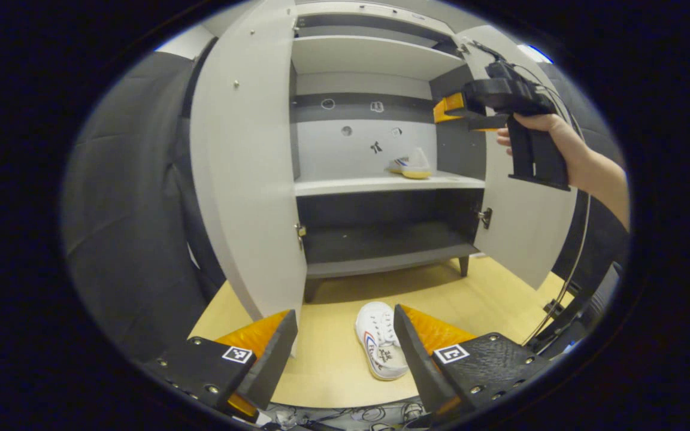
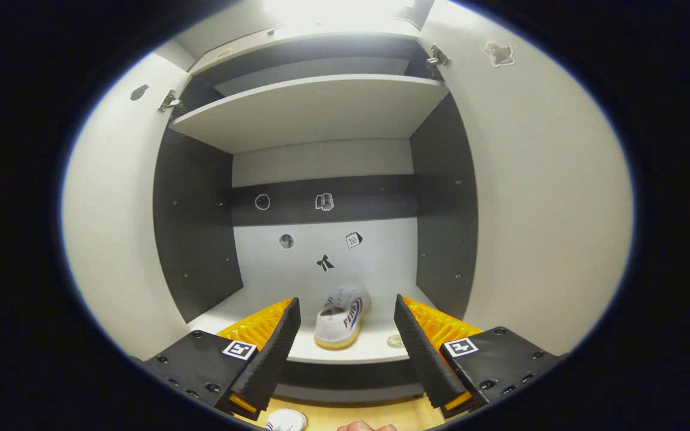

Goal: Grab one shoe with the right hand and put it into the shoe cabinet, grab the other shoe with the left hand and put it into the shoe cabinet; then close the right door with the right hand and the left door with the left hand.

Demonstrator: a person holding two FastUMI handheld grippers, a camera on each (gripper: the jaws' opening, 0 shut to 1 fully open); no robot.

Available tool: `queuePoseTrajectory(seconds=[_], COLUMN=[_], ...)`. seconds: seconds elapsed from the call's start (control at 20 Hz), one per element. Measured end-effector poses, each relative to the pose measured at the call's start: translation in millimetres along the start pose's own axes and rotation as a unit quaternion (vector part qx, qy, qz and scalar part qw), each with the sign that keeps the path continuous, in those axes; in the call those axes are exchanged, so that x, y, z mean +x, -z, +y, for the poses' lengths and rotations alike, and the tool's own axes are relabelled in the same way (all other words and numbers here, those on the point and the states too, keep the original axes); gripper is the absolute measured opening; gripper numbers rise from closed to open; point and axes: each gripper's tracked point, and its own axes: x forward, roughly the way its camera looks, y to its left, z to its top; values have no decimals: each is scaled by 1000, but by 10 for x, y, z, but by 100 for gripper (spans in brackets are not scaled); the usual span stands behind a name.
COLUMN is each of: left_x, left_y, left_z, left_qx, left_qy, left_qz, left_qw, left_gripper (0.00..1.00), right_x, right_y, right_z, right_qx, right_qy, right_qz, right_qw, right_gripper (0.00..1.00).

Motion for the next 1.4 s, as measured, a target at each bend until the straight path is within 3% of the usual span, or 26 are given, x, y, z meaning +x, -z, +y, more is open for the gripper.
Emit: queuePoseTrajectory(seconds=[0.35,0.7,0.9,1.0,1.1,1.25,1.3,1.4], left_x=[717,1456,1644,1698,1725,1715,1727,1685], left_y=[847,1383,1525,1651,1756,1765,1780,1776], left_z=[-392,-341,-401,-379,-439,-477,-485,-424], left_qx=[27,34,9,-2,-23,-33,-42,-50], left_qy=[50,84,106,90,87,94,93,82], left_qz=[74,139,170,194,217,222,226,237], left_qw=[996,986,980,977,972,970,969,967], left_gripper=[92,94,93,87,53,53,40,41], right_x=[-1176,-2271,-2719,-2810,-2869,-2841,-2815,-2758], right_y=[764,1474,1528,1463,1405,1396,1463,1524], right_z=[-457,-781,-1389,-1690,-1999,-2388,-2476,-2593], right_qx=[-19,15,23,41,42,37,39,49], right_qy=[59,109,181,213,237,248,246,240], right_qz=[65,167,181,167,153,147,155,162], right_qw=[996,980,966,962,958,957,956,956], right_gripper=[98,99,100,100,100,100,100,100])
